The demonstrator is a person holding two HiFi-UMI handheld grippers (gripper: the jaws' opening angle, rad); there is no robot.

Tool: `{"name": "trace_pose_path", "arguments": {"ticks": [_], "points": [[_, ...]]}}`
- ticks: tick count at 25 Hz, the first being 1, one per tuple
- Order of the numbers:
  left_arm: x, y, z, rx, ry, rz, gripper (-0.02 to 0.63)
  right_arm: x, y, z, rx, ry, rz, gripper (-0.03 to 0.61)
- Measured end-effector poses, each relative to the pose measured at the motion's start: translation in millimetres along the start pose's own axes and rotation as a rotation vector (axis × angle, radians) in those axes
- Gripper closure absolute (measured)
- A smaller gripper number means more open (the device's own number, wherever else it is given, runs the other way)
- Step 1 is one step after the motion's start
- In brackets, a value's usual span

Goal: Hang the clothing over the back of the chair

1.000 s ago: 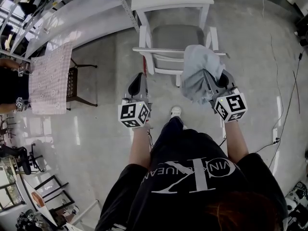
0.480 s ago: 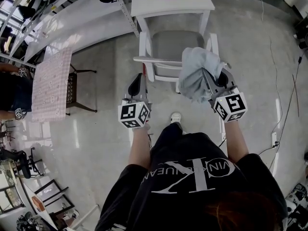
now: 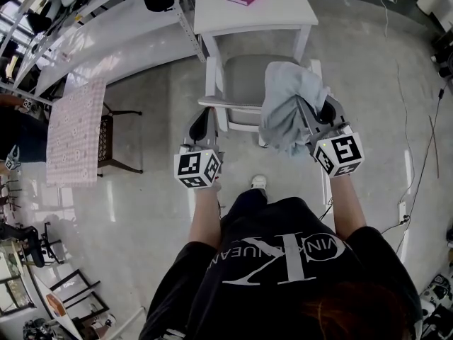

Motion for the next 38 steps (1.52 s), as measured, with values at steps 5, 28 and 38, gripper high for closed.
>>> {"name": "trace_pose_path", "arguments": {"ticks": [5,28,38], "points": [[6,5,15,-0.006,-0.006,0.006,0.603,-11,7,26,0.014,-0.002,-0.024,0.485],[8,11,73,0.016,-0.079,0.083,0.603,-45,-45,110,0.408,-0.024,-0.347,0.484],[2,5,80,0.027,-0.099,0.079,0.603,-32,-78,110,0.627,0.112,-0.526,0.448]]}}
Point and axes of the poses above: the fingertips, and each gripper's own axes: z forward along the fingers, x to its left, y out of its top, the point moved 5 cm from there along -z, backward along the fingers, and after that the axes turned 2 degrees about -x, right-handed, at the moved point
